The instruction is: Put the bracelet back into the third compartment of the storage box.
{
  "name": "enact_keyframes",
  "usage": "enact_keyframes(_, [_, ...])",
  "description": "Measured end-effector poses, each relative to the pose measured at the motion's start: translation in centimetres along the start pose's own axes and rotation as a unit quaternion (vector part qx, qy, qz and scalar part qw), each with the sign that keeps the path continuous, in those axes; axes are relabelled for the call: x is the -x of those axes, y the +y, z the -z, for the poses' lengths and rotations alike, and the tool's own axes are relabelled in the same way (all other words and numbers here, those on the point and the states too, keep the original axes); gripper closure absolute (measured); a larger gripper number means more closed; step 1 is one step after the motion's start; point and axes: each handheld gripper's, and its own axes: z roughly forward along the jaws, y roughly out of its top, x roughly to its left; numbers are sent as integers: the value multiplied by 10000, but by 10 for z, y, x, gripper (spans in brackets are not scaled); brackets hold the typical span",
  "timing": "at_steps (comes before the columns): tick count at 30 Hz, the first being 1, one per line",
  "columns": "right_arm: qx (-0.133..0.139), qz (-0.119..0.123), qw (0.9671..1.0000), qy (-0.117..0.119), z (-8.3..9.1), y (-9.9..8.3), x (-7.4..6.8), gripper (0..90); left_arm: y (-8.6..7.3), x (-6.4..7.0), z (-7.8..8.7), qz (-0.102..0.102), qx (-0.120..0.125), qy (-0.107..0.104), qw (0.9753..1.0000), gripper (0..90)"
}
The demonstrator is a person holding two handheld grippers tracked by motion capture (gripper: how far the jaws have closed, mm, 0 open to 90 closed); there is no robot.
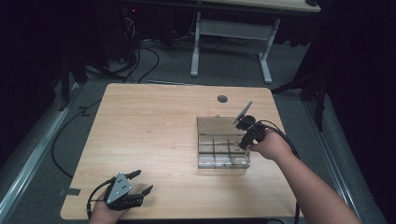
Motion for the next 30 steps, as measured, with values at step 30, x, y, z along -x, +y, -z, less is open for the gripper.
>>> enact_keyframes(30, [-209,-130,9997,-73,-50,32,24,812,0,0,0,-2,18,-11,10000,310])
